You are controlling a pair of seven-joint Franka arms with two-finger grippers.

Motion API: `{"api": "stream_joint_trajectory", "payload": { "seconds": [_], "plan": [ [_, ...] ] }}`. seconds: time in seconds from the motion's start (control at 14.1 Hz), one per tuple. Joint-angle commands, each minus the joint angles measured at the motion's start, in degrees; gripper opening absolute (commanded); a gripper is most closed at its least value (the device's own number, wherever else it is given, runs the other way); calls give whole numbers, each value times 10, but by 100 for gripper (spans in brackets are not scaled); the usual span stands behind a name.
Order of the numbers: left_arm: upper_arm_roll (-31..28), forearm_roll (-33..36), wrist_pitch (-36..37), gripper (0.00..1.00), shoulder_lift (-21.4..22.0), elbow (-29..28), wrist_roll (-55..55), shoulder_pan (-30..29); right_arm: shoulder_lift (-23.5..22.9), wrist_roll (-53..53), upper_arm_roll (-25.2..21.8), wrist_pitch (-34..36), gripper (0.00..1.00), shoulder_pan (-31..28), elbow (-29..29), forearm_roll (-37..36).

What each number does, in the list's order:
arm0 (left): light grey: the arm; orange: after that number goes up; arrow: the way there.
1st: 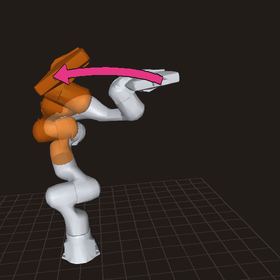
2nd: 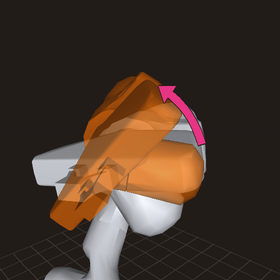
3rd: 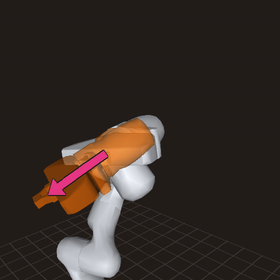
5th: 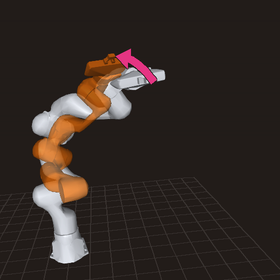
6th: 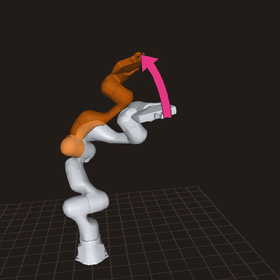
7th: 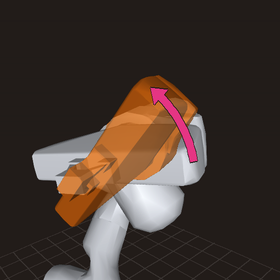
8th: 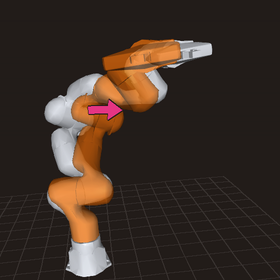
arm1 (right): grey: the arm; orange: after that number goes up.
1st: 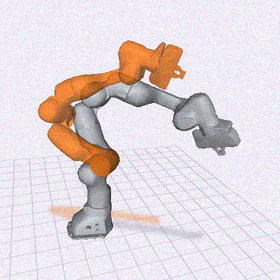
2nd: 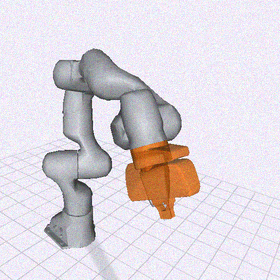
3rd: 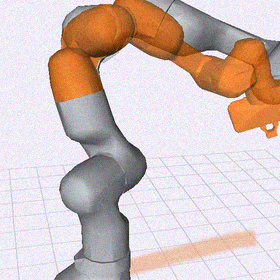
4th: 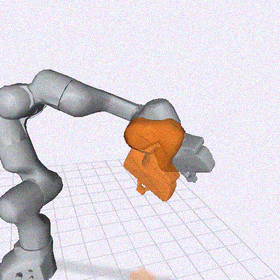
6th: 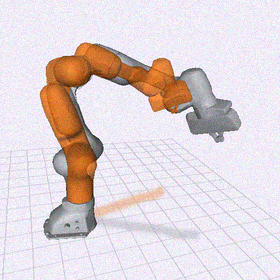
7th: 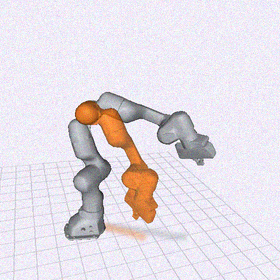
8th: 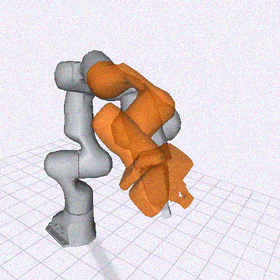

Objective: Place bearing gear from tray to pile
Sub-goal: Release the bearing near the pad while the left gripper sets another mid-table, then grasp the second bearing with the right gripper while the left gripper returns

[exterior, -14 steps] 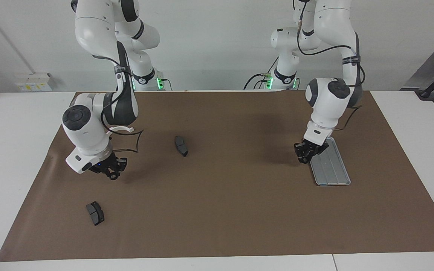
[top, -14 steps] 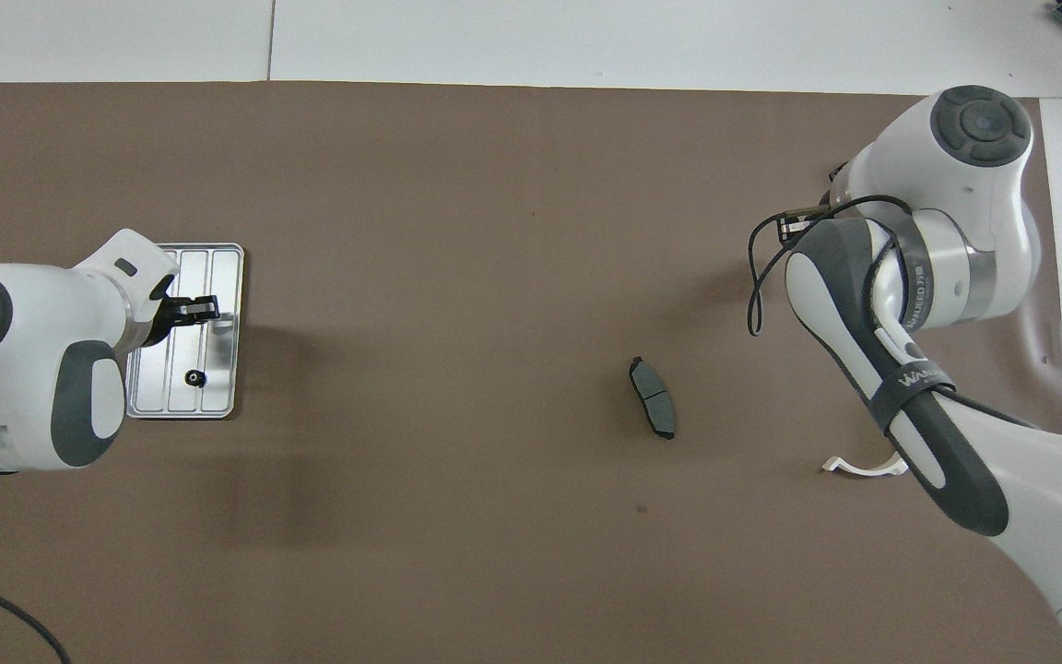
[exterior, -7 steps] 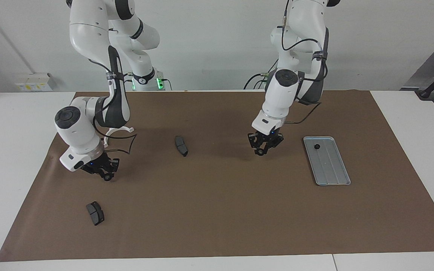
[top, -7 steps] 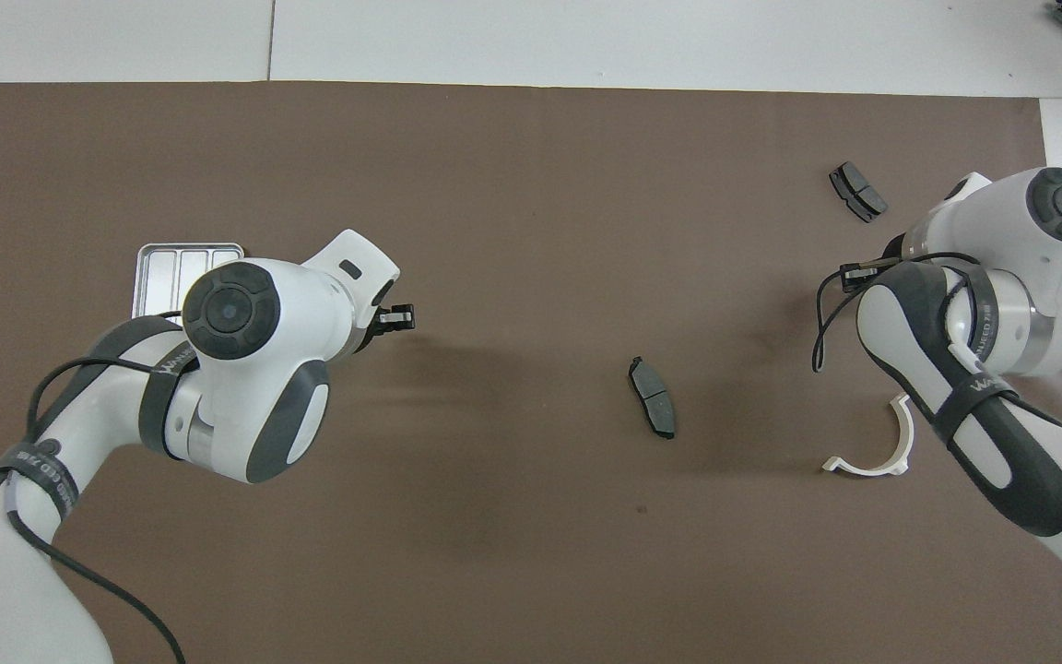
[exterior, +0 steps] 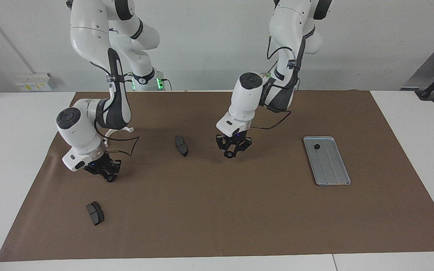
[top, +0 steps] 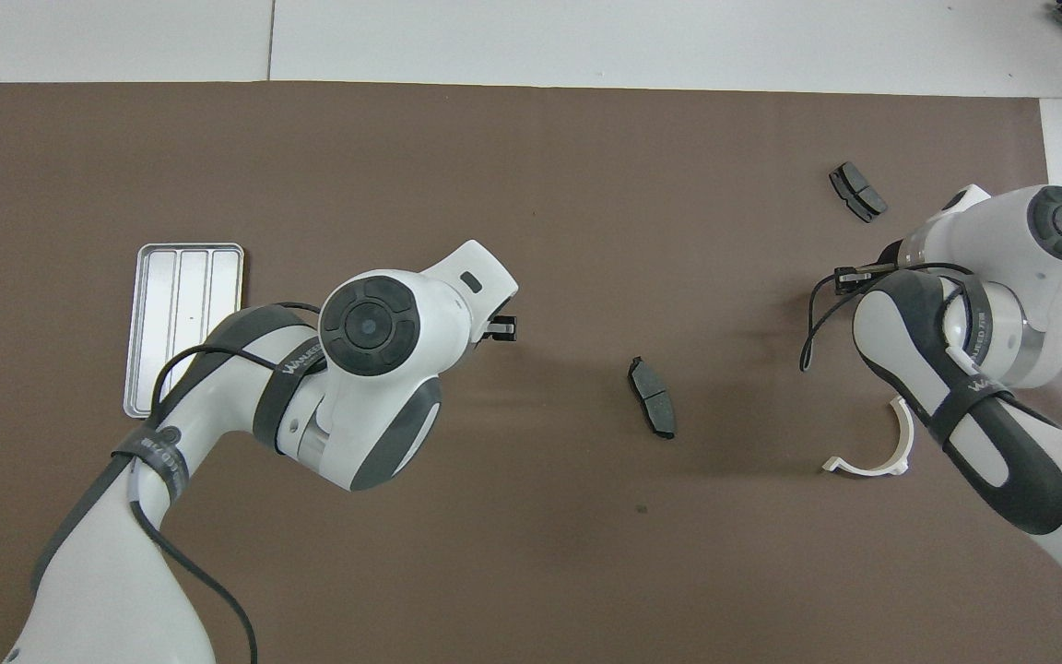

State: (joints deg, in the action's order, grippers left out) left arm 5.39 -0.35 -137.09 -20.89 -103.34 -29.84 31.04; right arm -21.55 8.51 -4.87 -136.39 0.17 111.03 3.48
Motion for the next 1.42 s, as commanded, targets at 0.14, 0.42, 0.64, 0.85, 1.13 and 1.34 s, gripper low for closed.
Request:
{"api": "stream_joint_trajectory", "payload": {
  "seconds": [0.14, 0.42, 0.64, 0.85, 1.13, 1.34],
  "plan": [
    [-8, -21, 31, 67, -24, 71, -8, -6, 14, 11, 11, -5, 100, -10, -3, 14],
    [-11, -18, 106, 68, 0, 68, -1, -40, 66, -36, 11, 42, 100, 22, -19, 14],
    [-11, -18, 147, 68, 35, 34, 47, -100, 70, -163, 10, 123, 100, 89, -70, 1],
    [-11, -18, 155, 68, 79, -35, 144, -160, 62, -215, 12, 122, 100, 155, -91, 0],
    [-12, -18, 153, 67, 135, -132, 245, -237, -27, -349, 11, 131, 100, 259, -194, -31],
    [-11, -18, 147, 65, 161, -173, 324, -297, -103, -427, 11, 129, 100, 312, -253, -68]
  ]
}}
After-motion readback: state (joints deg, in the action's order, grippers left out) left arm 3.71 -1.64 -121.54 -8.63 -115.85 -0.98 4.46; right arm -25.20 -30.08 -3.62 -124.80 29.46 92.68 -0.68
